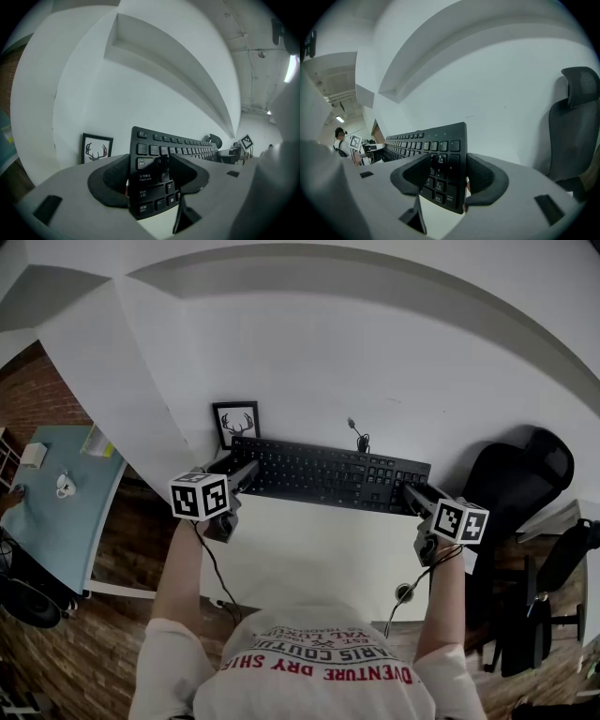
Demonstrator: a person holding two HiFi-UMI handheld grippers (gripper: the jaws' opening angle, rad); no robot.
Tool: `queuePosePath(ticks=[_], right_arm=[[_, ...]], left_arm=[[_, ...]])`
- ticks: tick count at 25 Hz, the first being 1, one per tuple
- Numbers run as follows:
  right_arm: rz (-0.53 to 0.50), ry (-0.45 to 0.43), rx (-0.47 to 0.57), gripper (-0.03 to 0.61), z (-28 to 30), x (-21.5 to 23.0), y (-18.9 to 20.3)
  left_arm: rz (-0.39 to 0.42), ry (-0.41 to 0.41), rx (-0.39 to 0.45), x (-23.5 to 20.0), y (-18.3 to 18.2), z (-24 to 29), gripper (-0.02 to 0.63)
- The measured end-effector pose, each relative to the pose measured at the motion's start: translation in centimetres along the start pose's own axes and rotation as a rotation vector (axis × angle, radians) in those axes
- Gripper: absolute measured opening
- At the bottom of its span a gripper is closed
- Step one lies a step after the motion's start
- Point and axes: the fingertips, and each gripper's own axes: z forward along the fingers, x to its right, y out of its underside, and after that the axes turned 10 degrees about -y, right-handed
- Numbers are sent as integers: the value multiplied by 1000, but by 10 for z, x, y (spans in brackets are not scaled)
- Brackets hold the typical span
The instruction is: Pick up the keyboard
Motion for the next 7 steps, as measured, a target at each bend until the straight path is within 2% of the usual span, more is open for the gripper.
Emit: queuePosePath(ticks=[7], right_arm=[[15,1,-6,252,2,4,6]], left_arm=[[4,-5,-7,0,3,3,261]])
